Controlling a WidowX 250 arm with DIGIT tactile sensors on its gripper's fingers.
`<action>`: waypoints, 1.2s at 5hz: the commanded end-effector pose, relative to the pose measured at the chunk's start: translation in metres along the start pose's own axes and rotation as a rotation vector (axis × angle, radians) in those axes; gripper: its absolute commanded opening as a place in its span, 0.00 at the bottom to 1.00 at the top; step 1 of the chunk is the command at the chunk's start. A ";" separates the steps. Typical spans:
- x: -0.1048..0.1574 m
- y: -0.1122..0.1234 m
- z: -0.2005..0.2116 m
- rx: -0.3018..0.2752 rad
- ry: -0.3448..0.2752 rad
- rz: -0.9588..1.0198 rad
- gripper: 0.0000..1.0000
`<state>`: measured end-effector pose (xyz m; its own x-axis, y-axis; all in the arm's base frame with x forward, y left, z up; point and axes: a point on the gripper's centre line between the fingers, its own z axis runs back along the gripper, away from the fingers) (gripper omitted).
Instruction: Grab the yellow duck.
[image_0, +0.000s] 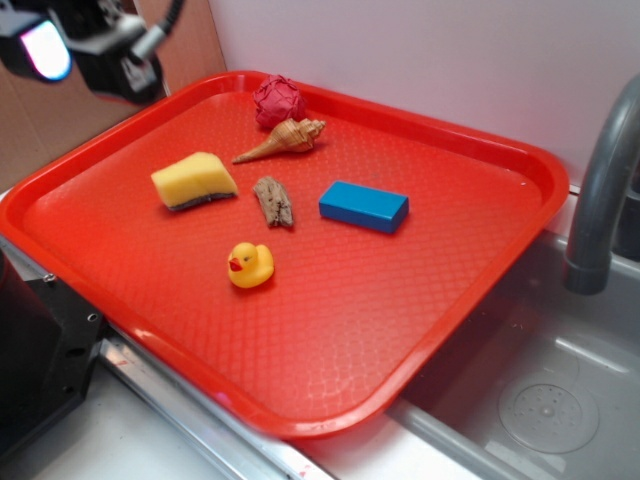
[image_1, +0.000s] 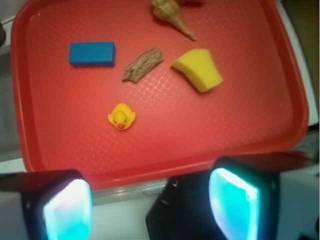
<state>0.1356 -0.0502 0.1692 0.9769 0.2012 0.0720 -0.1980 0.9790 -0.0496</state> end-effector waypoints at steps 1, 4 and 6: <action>0.008 -0.008 -0.035 -0.015 -0.069 0.034 1.00; 0.025 -0.013 -0.099 0.011 -0.073 0.032 1.00; 0.034 -0.028 -0.135 0.005 -0.018 -0.045 1.00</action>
<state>0.1756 -0.0708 0.0307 0.9852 0.1630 0.0540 -0.1622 0.9866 -0.0180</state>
